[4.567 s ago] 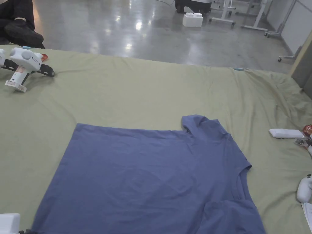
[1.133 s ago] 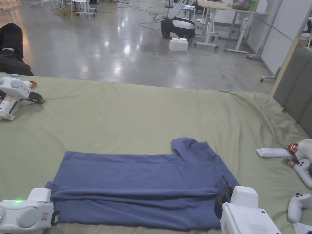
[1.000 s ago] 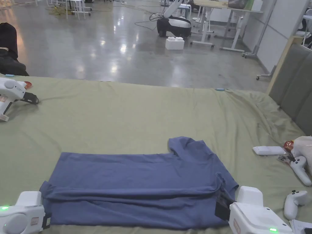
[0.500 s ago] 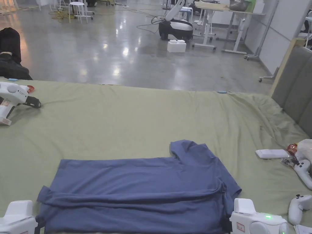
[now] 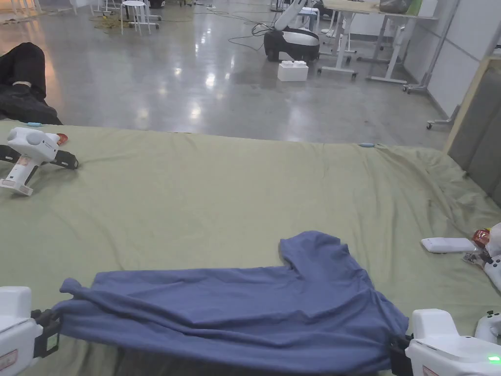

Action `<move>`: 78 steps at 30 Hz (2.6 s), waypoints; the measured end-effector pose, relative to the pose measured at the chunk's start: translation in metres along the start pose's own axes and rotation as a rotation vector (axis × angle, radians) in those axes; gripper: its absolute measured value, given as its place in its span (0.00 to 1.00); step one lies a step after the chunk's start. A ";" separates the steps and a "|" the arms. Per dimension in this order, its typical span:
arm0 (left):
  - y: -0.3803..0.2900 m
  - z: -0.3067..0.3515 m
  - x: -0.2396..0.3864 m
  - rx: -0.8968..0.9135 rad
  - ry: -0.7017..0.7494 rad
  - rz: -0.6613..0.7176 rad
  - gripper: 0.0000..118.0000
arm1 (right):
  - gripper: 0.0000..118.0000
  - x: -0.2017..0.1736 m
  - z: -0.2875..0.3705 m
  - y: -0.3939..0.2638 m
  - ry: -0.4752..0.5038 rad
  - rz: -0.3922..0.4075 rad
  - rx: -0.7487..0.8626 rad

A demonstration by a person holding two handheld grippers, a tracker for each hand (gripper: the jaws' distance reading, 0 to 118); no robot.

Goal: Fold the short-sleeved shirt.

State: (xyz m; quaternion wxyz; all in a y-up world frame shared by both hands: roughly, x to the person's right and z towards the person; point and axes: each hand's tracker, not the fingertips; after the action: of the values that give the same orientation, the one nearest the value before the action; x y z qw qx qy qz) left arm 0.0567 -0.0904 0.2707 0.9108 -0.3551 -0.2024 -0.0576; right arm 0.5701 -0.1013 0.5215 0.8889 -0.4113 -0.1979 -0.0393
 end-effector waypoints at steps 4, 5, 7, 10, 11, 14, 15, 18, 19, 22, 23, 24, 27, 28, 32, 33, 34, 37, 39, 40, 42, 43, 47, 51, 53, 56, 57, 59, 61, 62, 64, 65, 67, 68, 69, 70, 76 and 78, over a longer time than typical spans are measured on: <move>-0.028 0.021 -0.012 -0.064 0.001 0.018 0.00 | 0.08 -0.007 0.021 -0.026 -0.001 0.059 -0.052; -0.039 0.025 -0.015 -0.100 0.004 0.019 0.00 | 0.08 -0.010 0.023 -0.035 0.001 0.066 -0.070; -0.063 0.029 -0.018 -0.156 0.015 0.022 0.00 | 0.08 -0.015 0.024 -0.056 0.010 0.093 -0.133; -0.097 0.023 -0.019 -0.248 0.021 0.005 0.00 | 0.08 -0.024 0.016 -0.086 0.006 0.126 -0.212; -0.107 0.019 -0.018 -0.263 0.022 0.012 0.00 | 0.08 -0.026 0.011 -0.095 0.000 0.132 -0.230; -0.125 0.004 -0.018 -0.280 0.043 0.017 0.00 | 0.08 -0.035 -0.003 -0.114 -0.033 0.166 -0.239; -0.128 0.000 -0.017 -0.289 0.049 0.021 0.00 | 0.09 -0.037 -0.006 -0.116 -0.032 0.148 -0.246; -0.140 -0.019 -0.020 -0.307 0.064 0.021 0.00 | 0.09 -0.040 -0.009 -0.117 -0.051 0.145 -0.233; -0.139 -0.020 -0.019 -0.308 0.070 0.015 0.00 | 0.10 -0.040 -0.008 -0.116 -0.052 0.137 -0.226; -0.134 -0.018 -0.023 -0.286 0.072 0.008 0.03 | 0.30 -0.037 -0.001 -0.112 -0.072 0.096 -0.202; -0.131 -0.015 -0.023 -0.270 0.068 0.017 0.10 | 0.49 -0.036 0.004 -0.107 -0.098 0.086 -0.179; -0.127 -0.013 -0.024 -0.253 0.056 0.029 0.18 | 0.61 -0.035 0.010 -0.102 -0.113 0.069 -0.147; -0.109 -0.006 -0.020 -0.144 0.026 0.054 0.46 | 0.72 -0.035 0.030 -0.078 -0.101 -0.004 0.028; -0.101 -0.003 -0.016 -0.108 0.014 0.057 0.47 | 0.72 -0.037 0.034 -0.070 -0.099 -0.025 0.078; -0.065 0.000 0.007 0.078 0.009 0.021 0.47 | 0.72 -0.056 0.045 -0.035 -0.087 -0.071 0.294; -0.056 0.001 0.013 0.120 0.009 0.013 0.47 | 0.71 -0.062 0.047 -0.026 -0.083 -0.083 0.341; -0.047 0.003 0.019 0.176 0.025 0.021 0.47 | 0.71 -0.068 0.047 -0.017 -0.079 -0.095 0.400; -0.024 0.010 0.038 0.314 0.025 0.028 0.47 | 0.71 -0.089 0.052 0.004 -0.088 -0.112 0.548; -0.011 0.015 0.048 0.400 0.038 0.011 0.44 | 0.66 -0.102 0.054 0.016 -0.088 -0.118 0.627; -0.004 0.018 0.054 0.428 0.044 0.001 0.42 | 0.61 -0.108 0.056 0.021 -0.086 -0.120 0.661; 0.004 0.023 0.062 0.483 0.058 -0.008 0.39 | 0.56 -0.120 0.059 0.029 -0.092 -0.115 0.718; 0.007 0.024 0.065 0.500 0.063 -0.008 0.36 | 0.50 -0.125 0.060 0.033 -0.093 -0.106 0.732; 0.012 0.031 0.073 0.554 0.083 -0.014 0.00 | 0.05 -0.142 0.063 0.039 -0.099 -0.097 0.780; 0.010 0.031 0.069 0.556 0.078 -0.016 0.00 | 0.01 -0.151 0.064 0.043 -0.090 -0.108 0.784; 0.009 0.028 0.068 0.539 0.081 -0.029 0.00 | 0.00 -0.155 0.062 0.043 -0.088 -0.100 0.783; 0.008 0.017 0.054 0.487 0.095 -0.040 0.00 | 0.00 -0.153 0.056 0.043 -0.080 -0.098 0.765; 0.009 0.009 0.047 0.441 0.099 -0.025 0.00 | 0.00 -0.153 0.054 0.043 -0.077 -0.098 0.753; 0.013 -0.016 0.025 0.317 0.066 0.024 0.00 | 0.00 -0.150 0.045 0.040 -0.068 -0.096 0.722; 0.017 -0.045 0.001 0.202 0.015 0.093 0.00 | 0.00 -0.148 0.037 0.038 -0.062 -0.094 0.687; 0.017 -0.060 -0.010 0.162 -0.014 0.129 0.00 | 0.00 -0.147 0.035 0.036 -0.061 -0.092 0.672; 0.020 -0.090 -0.029 0.067 -0.014 0.149 0.00 | 0.00 -0.144 0.028 0.033 -0.054 -0.087 0.638; 0.022 -0.102 -0.037 0.025 0.008 0.148 0.00 | 0.00 -0.142 0.024 0.031 -0.053 -0.082 0.625; 0.026 -0.122 -0.047 -0.033 0.002 0.133 0.03 | 0.00 -0.139 0.018 0.027 -0.061 -0.070 0.599; 0.029 -0.129 -0.050 -0.037 -0.006 0.144 0.10 | 0.00 -0.137 0.015 0.025 -0.061 -0.071 0.591; 0.032 -0.137 -0.053 -0.070 -0.011 0.146 0.17 | 0.00 -0.135 0.012 0.023 -0.065 -0.072 0.580; 0.034 -0.146 -0.056 -0.106 -0.019 0.156 0.24 | 0.00 -0.134 0.011 0.022 -0.071 -0.073 0.567; 0.039 -0.181 -0.044 -0.242 -0.013 0.127 0.52 | 0.00 -0.123 -0.005 0.015 -0.088 -0.082 0.501; 0.035 -0.189 -0.036 -0.281 0.001 0.100 0.52 | 0.00 -0.119 -0.010 0.012 -0.097 -0.084 0.484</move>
State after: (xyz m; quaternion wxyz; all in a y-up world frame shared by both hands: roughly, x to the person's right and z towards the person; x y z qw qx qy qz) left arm 0.0948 -0.1925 0.1081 0.8541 -0.4885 -0.1738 -0.0402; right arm 0.4672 -0.1113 0.4614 0.9485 -0.1794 -0.2610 -0.0078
